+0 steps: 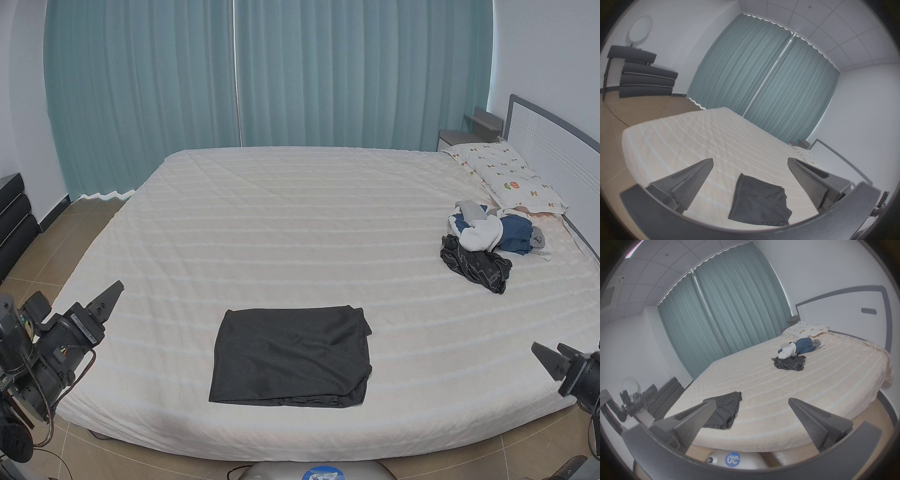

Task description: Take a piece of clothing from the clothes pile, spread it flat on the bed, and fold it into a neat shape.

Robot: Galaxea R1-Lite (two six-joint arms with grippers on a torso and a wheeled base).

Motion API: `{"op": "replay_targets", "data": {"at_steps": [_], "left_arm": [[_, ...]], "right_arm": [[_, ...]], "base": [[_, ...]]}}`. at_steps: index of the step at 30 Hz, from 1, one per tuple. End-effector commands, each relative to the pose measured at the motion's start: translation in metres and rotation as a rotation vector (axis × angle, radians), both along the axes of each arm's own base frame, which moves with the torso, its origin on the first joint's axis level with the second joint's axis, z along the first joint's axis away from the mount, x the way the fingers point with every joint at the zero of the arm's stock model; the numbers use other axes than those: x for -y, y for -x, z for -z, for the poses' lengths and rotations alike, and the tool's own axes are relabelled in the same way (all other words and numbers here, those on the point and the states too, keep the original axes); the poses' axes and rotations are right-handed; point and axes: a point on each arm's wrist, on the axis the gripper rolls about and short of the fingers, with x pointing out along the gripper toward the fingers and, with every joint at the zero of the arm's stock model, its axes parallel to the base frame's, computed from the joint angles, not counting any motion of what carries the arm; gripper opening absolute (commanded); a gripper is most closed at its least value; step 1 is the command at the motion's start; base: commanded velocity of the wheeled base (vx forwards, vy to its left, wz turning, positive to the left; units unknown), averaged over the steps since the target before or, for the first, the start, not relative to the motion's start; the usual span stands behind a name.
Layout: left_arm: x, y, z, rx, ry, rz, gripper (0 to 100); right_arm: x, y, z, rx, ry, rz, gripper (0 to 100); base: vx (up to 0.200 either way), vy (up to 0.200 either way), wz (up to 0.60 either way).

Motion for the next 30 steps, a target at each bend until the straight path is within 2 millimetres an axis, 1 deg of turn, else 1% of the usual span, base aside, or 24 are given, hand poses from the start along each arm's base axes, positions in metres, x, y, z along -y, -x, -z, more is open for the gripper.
{"op": "replay_targets", "data": {"at_steps": [1,2,3,4,5,6,8,10,11,15,17,19,21,22,23,26,27,28,30], "left_arm": [[-0.021,0.096,-0.003,0.143,-0.178,-0.119,100],[-0.023,0.102,-0.003,0.139,-0.208,-0.148,100],[-0.024,0.103,-0.003,0.138,-0.215,-0.157,100],[-0.026,0.111,-0.002,0.140,-0.239,-0.190,100],[-0.026,0.111,-0.002,0.140,-0.239,-0.190,100],[-0.028,0.122,-0.001,0.154,-0.271,-0.222,100],[-0.030,0.133,0.000,0.165,-0.319,-0.232,100],[-0.030,0.133,0.000,0.165,-0.319,-0.232,100],[-0.034,0.150,0.004,0.174,-0.398,-0.247,100],[-0.038,0.168,0.009,0.167,-0.478,-0.298,100],[-0.039,0.175,0.010,0.162,-0.501,-0.310,100],[-0.040,0.180,0.006,0.155,-0.506,-0.316,100],[-0.040,0.182,0.003,0.137,-0.512,-0.343,100],[-0.040,0.182,0.003,0.133,-0.513,-0.345,100],[-0.039,0.183,0.005,0.101,-0.524,-0.386,100],[-0.038,0.184,0.013,0.089,-0.534,-0.405,100],[-0.038,0.184,0.013,0.089,-0.534,-0.405,100],[-0.038,0.185,0.020,0.096,-0.543,-0.389,100],[-0.038,0.186,0.028,0.100,-0.548,-0.390,100]], "right_arm": [[0.012,0.105,0.037,0.191,0.258,-0.051,100],[0.012,0.105,0.038,0.192,0.271,-0.049,100],[0.012,0.105,0.038,0.194,0.272,-0.049,100],[0.013,0.105,0.036,0.202,0.273,-0.041,100],[0.013,0.105,0.036,0.202,0.273,-0.041,100],[0.013,0.105,0.033,0.218,0.282,-0.035,100],[0.013,0.105,0.030,0.243,0.300,-0.031,100],[0.013,0.105,0.030,0.243,0.300,-0.031,100],[0.014,0.105,0.028,0.268,0.337,0.029,100],[0.016,0.103,0.032,0.240,0.374,0.126,100],[0.017,0.105,0.026,0.249,0.377,0.143,100],[0.017,0.108,0.011,0.267,0.382,0.163,100],[0.017,0.110,-0.001,0.249,0.387,0.177,100],[0.017,0.110,-0.002,0.248,0.387,0.178,100],[0.017,0.113,-0.003,0.219,0.395,0.202,100],[0.017,0.117,0.013,0.188,0.400,0.190,100],[0.017,0.117,0.013,0.188,0.400,0.190,100],[0.015,0.119,0.026,0.187,0.404,0.194,100],[0.013,0.120,0.036,0.209,0.393,0.168,100]], "base": [[0.000,0.000,0.00],[0.000,0.000,0.00],[0.000,0.000,0.00],[0.000,0.000,0.00],[0.000,0.000,0.00],[0.000,0.000,0.00],[0.000,0.000,0.00],[0.000,0.000,0.00],[0.000,0.000,0.00],[0.000,0.000,0.00],[0.000,0.000,0.00],[0.000,0.000,0.00],[0.000,0.000,0.00],[0.000,0.000,0.00],[0.000,0.000,0.00],[0.000,0.000,0.00],[0.000,0.000,0.00],[0.000,0.000,0.00],[0.000,0.000,0.00]]}}
